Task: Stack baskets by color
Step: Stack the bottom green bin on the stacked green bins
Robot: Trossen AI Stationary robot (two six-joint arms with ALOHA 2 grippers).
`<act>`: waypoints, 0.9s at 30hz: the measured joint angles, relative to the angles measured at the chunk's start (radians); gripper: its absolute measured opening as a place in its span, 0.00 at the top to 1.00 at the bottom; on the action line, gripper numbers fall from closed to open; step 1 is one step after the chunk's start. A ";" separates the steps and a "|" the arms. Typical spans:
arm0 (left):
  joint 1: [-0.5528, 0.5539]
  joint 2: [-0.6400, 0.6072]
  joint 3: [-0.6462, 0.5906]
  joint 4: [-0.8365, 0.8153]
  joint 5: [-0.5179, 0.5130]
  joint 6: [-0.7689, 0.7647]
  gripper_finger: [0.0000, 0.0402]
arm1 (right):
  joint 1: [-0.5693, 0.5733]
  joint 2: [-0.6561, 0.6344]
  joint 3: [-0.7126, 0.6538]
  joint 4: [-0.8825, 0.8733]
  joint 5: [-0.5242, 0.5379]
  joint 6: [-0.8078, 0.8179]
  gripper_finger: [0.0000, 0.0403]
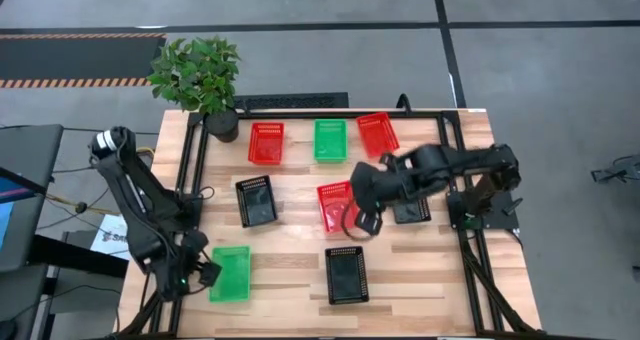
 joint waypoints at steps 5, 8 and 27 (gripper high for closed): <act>0.000 0.107 0.000 0.034 0.002 -0.042 0.26 | 0.091 0.002 -0.021 0.019 0.095 0.096 0.86; 0.002 0.176 0.000 0.083 -0.003 -0.042 0.26 | 0.128 0.006 -0.073 0.043 0.109 0.137 0.86; 0.359 0.262 0.002 0.332 -0.141 0.301 0.28 | 0.167 0.005 -0.219 0.154 0.119 0.188 0.86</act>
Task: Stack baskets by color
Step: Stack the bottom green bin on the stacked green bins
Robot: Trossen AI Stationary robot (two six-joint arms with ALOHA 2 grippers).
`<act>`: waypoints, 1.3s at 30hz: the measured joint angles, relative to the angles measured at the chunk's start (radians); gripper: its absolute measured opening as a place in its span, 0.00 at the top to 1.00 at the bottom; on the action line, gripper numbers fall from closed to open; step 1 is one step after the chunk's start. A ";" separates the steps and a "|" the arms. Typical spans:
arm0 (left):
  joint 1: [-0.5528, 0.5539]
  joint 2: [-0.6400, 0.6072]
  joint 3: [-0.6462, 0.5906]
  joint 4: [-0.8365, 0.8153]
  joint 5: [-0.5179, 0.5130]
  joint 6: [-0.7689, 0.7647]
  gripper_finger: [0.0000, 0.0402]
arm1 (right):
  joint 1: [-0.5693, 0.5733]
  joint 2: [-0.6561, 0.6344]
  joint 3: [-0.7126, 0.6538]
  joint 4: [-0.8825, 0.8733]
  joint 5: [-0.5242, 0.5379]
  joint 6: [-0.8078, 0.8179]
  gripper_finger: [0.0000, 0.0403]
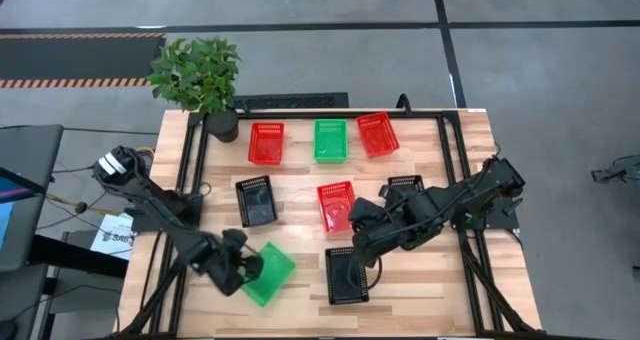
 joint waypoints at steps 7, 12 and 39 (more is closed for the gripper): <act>0.212 -0.001 0.001 0.199 -0.049 0.259 0.32 | 0.008 0.000 0.000 0.007 0.000 -0.003 0.86; 0.348 -0.001 0.001 0.373 -0.034 0.449 0.33 | 0.006 0.000 0.000 0.020 0.019 -0.003 0.86; 0.358 -0.595 0.356 -0.171 -0.231 0.735 0.33 | -0.110 0.229 -0.001 0.605 -0.117 -0.283 0.45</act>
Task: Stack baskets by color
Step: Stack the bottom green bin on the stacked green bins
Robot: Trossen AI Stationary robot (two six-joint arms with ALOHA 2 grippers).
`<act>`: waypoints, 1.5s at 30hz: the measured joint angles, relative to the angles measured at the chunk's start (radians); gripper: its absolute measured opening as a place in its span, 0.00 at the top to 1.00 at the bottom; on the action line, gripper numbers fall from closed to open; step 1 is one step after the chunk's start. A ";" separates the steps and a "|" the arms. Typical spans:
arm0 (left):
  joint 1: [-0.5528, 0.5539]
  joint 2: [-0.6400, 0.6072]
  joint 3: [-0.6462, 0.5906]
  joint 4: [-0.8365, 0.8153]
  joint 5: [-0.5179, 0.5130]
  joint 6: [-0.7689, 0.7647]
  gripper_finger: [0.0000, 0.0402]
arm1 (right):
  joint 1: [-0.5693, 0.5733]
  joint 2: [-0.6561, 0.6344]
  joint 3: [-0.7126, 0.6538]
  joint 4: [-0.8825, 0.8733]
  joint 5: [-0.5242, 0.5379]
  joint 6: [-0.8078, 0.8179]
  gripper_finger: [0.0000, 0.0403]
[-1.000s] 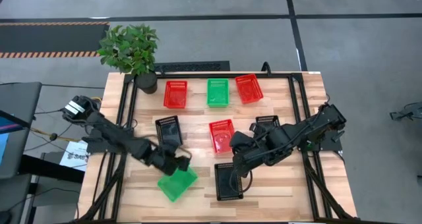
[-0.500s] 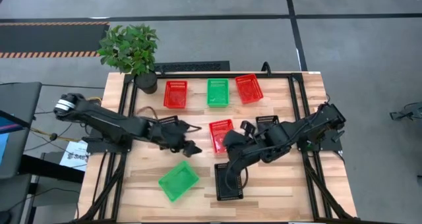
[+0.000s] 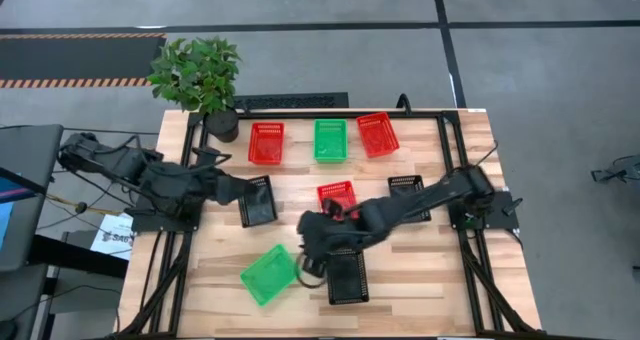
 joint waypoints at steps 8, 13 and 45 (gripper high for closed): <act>-0.016 -0.038 0.000 0.001 -0.017 0.015 0.33 | -0.064 0.163 -0.001 0.060 -0.126 -0.003 0.46; -0.015 -0.038 0.000 -0.006 -0.018 0.023 0.33 | -0.080 0.233 -0.001 0.097 -0.251 -0.001 0.46; -0.015 -0.038 -0.001 -0.009 -0.024 0.065 0.33 | -0.109 0.342 0.000 0.223 -0.339 0.008 0.72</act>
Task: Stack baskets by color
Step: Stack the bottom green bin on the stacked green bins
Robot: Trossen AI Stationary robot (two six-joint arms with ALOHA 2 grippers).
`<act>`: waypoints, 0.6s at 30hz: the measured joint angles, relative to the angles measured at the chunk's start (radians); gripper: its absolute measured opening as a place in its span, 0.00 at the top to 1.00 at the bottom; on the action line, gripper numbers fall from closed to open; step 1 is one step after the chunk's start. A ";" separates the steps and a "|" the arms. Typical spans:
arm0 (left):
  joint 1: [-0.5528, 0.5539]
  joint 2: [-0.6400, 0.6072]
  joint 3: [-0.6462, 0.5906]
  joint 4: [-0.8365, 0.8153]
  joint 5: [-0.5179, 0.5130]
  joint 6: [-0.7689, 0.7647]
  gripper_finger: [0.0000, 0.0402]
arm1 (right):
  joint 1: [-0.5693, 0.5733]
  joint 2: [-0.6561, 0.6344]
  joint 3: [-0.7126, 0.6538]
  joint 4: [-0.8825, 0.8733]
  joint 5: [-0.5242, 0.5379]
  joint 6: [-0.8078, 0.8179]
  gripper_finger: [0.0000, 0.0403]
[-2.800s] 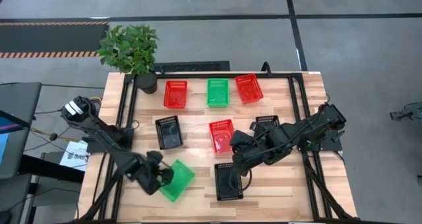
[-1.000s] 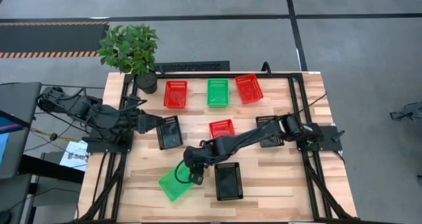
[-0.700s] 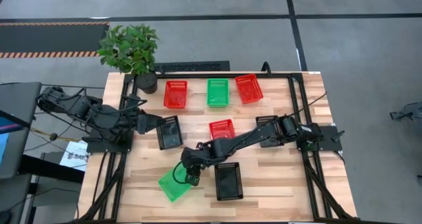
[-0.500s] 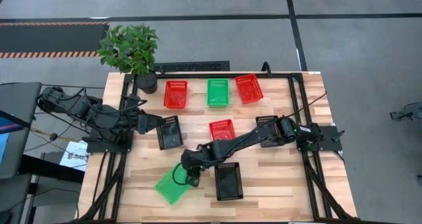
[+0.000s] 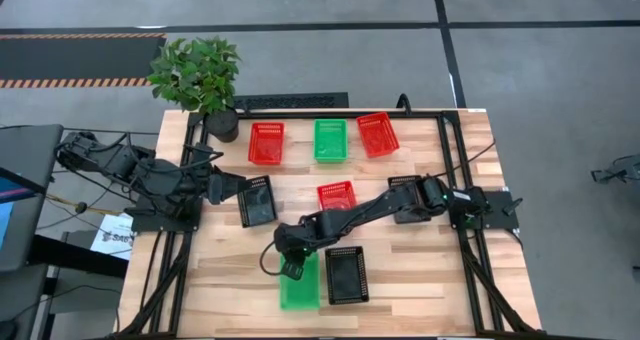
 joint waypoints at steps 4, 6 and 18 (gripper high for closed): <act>0.000 0.000 0.000 0.000 -0.001 0.000 0.33 | -0.008 0.000 0.000 -0.031 -0.014 -0.017 0.89; 0.000 0.000 0.000 0.000 -0.005 0.000 0.33 | -0.010 0.000 0.000 -0.038 -0.015 -0.021 0.96; 0.000 -0.006 -0.001 -0.009 -0.016 0.011 0.33 | -0.096 -0.115 0.014 -0.109 -0.197 -0.161 0.96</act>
